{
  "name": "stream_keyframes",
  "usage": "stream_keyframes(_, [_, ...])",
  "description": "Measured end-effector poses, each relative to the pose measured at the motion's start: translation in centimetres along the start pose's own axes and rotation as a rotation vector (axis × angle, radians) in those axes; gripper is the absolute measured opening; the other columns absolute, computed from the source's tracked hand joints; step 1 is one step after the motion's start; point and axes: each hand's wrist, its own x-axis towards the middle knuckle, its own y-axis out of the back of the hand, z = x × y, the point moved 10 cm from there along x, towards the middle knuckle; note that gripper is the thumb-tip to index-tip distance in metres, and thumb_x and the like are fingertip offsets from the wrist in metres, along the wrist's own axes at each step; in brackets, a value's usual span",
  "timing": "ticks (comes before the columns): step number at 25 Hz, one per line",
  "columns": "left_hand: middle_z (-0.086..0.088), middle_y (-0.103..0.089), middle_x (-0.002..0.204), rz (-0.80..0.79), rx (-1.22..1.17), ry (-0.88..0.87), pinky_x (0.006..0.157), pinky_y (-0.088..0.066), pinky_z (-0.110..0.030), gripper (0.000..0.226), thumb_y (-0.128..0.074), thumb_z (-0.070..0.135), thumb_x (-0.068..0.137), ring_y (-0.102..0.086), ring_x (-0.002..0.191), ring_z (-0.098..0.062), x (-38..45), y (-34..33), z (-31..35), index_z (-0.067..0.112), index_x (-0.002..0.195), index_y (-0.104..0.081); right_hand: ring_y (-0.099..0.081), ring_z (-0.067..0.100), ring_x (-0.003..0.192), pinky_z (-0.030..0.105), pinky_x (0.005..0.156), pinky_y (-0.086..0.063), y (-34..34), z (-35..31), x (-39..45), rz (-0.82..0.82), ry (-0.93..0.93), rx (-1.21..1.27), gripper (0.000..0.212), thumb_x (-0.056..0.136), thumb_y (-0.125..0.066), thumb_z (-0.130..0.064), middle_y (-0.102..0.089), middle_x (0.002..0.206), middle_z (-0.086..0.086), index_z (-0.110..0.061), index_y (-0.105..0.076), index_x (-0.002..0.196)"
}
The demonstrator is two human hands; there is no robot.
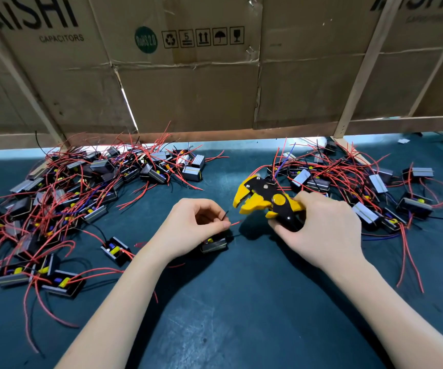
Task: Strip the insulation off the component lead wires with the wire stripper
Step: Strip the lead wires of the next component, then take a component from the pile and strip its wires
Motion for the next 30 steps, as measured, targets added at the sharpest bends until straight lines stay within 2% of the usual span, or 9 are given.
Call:
stream_keyframes(4, [0.022, -0.059, 0.077, -0.129, 0.392, -0.018, 0.061, -0.04, -0.015, 0.042, -0.086, 0.053, 0.06, -0.05, 0.065, 0.0, -0.9, 1.2, 0.4, 0.035, 0.09, -0.063, -0.061, 0.028, 0.075, 0.033, 0.061, -0.042, 2.1, 2.2, 0.3, 0.125, -0.116, 0.219, 0.042, 0.069, -0.072, -0.058, -0.061, 0.074, -0.002, -0.02, -0.059, 0.077])
stream_keyframes(8, [0.013, -0.056, 0.058, -0.158, 0.544, 0.004, 0.054, -0.035, -0.016, 0.035, -0.085, 0.045, 0.068, -0.048, 0.055, -0.002, -1.0, 0.1, 0.6, 0.025, 0.086, -0.063, -0.063, 0.021, 0.075, 0.037, 0.069, -0.051, 2.6, 4.9, 0.5, 0.153, -0.262, 0.414, 0.041, 0.067, -0.07, -0.061, -0.066, 0.074, -0.006, -0.022, -0.063, 0.078])
stream_keyframes(11, [0.005, -0.068, 0.107, -0.162, 0.062, -0.044, 0.081, -0.051, -0.023, 0.059, -0.08, 0.022, 0.081, -0.062, 0.082, 0.004, -1.1, -3.9, 2.8, 0.022, 0.131, -0.05, -0.062, 0.021, 0.074, 0.039, 0.07, -0.051, 3.1, 5.2, 0.6, 0.177, -0.273, 0.429, 0.04, 0.067, -0.071, -0.059, -0.065, 0.073, -0.006, -0.021, -0.062, 0.076])
stream_keyframes(14, [0.007, -0.038, 0.151, -0.225, -0.174, -0.132, 0.107, -0.044, -0.026, 0.087, -0.07, 0.024, 0.088, -0.049, 0.129, -0.001, -1.3, -6.0, 4.4, 0.032, 0.154, -0.014, -0.057, 0.019, 0.067, 0.035, 0.067, -0.047, 3.5, 5.1, 0.5, 0.217, -0.263, 0.48, 0.038, 0.07, -0.075, -0.056, -0.062, 0.067, -0.006, -0.021, -0.06, 0.074])
stream_keyframes(17, [0.007, -0.054, 0.138, 0.043, 0.003, -0.193, 0.102, -0.046, -0.03, 0.062, -0.07, 0.021, 0.089, -0.055, 0.122, -0.003, -0.5, -0.9, 3.7, 0.026, 0.144, -0.042, -0.058, 0.023, 0.07, 0.032, 0.072, -0.046, 2.9, 4.9, 0.6, 0.184, -0.248, 0.767, 0.036, 0.073, -0.077, -0.053, -0.065, 0.071, -0.001, -0.019, -0.066, 0.08])
stream_keyframes(21, [-0.001, -0.068, 0.111, 0.497, 0.392, -0.045, 0.091, -0.046, -0.034, 0.025, -0.068, 0.009, 0.087, -0.062, 0.103, -0.021, -0.8, 8.2, 0.3, 0.015, 0.111, -0.069, -0.066, 0.029, 0.076, 0.036, 0.073, -0.057, -0.5, 0.6, 0.3, -0.307, -0.2, 1.447, 0.042, 0.074, -0.075, -0.057, -0.067, 0.081, 0.016, -0.015, -0.068, 0.076])
stream_keyframes(23, [-0.006, -0.069, 0.104, 0.62, 0.488, 0.055, 0.09, -0.046, -0.034, 0.021, -0.066, 0.007, 0.085, -0.062, 0.095, -0.024, -1.6, 11.2, -1.2, 0.013, 0.104, -0.071, -0.067, 0.03, 0.078, 0.03, 0.069, -0.057, -1.7, -0.9, -0.3, -0.464, -0.172, 1.445, 0.041, 0.078, -0.072, -0.052, -0.067, 0.08, 0.017, -0.012, -0.066, 0.075])
stream_keyframes(26, [-0.005, -0.07, 0.096, 0.667, 0.507, 0.136, 0.082, -0.046, -0.032, 0.019, -0.065, 0.007, 0.083, -0.059, 0.079, -0.02, -2.4, 13.4, -2.0, 0.015, 0.099, -0.073, -0.071, 0.025, 0.084, 0.023, 0.066, -0.054, -2.5, -1.2, -0.7, -0.477, -0.118, 1.207, 0.046, 0.076, -0.061, -0.054, -0.072, 0.084, 0.01, -0.008, -0.065, 0.086])
stream_keyframes(30, [-0.007, -0.069, 0.088, 0.714, 0.597, 0.291, 0.077, -0.047, -0.034, 0.008, -0.064, 0.017, 0.086, -0.063, 0.088, -0.032, -4.1, 15.5, -2.3, 0.019, 0.089, -0.071, -0.069, 0.017, 0.104, 0.037, 0.091, -0.052, -3.0, -1.0, -1.1, -0.66, -0.12, 1.197, 0.047, 0.074, -0.064, -0.048, -0.074, 0.106, 0.002, -0.019, -0.067, 0.111])
